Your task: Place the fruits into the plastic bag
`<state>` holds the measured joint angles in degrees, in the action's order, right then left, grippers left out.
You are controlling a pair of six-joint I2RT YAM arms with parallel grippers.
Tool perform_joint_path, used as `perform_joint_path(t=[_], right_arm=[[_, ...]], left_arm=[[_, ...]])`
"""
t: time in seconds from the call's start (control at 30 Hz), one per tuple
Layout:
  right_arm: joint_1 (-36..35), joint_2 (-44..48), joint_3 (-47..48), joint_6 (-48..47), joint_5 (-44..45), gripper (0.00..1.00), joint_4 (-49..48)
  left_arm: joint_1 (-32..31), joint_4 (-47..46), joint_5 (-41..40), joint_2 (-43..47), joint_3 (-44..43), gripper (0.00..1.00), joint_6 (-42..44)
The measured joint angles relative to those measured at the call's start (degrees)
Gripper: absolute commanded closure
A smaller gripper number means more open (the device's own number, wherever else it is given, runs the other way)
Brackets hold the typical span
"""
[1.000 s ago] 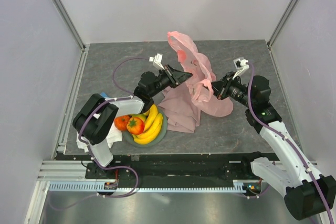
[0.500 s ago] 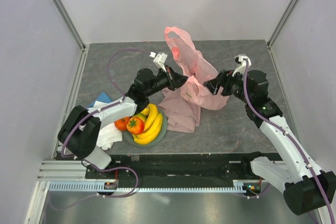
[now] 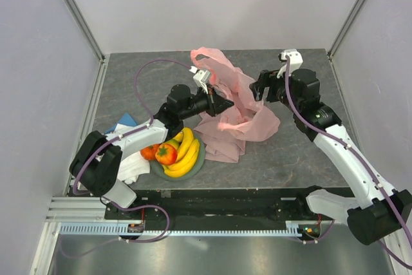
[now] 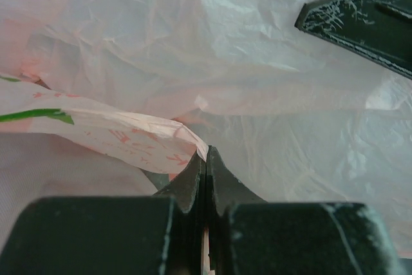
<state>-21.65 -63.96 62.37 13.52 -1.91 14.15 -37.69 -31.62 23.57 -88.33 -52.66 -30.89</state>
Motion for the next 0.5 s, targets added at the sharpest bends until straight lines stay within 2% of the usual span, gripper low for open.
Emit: perform_joint_path(t=[0.17, 0.27, 0.33, 0.37, 0.47, 0.5], right_arm=[[-0.5, -2.1, 2.6, -2.8, 3.4, 0.2, 1.0], [-1.0, -3.7, 3.0, -3.4, 3.5, 0.36, 1.1], [-2.0, -5.0, 3.0, -3.6, 3.4, 0.52, 1.4], [-2.5, -5.7, 3.0, -3.8, 3.3, 0.7, 1.5], [-3.5, -7.2, 3.0, -3.7, 3.3, 0.95, 1.8], [-3.6, -7.4, 3.0, -3.6, 3.6, 0.99, 2.0]], left_arm=[[0.0, 1.7, 0.5, 0.6, -0.5, 0.98, 1.6], [0.0, 2.6, 0.5, 0.9, -1.2, 0.98, 2.3], [0.0, 2.8, 0.5, 0.9, -1.7, 0.98, 2.6], [0.0, 3.0, 0.5, 0.9, -2.0, 0.99, 2.9], [0.0, 4.0, 0.5, 0.9, -3.2, 0.98, 3.7], [0.0, 4.4, 0.5, 0.9, -3.5, 0.98, 4.0]])
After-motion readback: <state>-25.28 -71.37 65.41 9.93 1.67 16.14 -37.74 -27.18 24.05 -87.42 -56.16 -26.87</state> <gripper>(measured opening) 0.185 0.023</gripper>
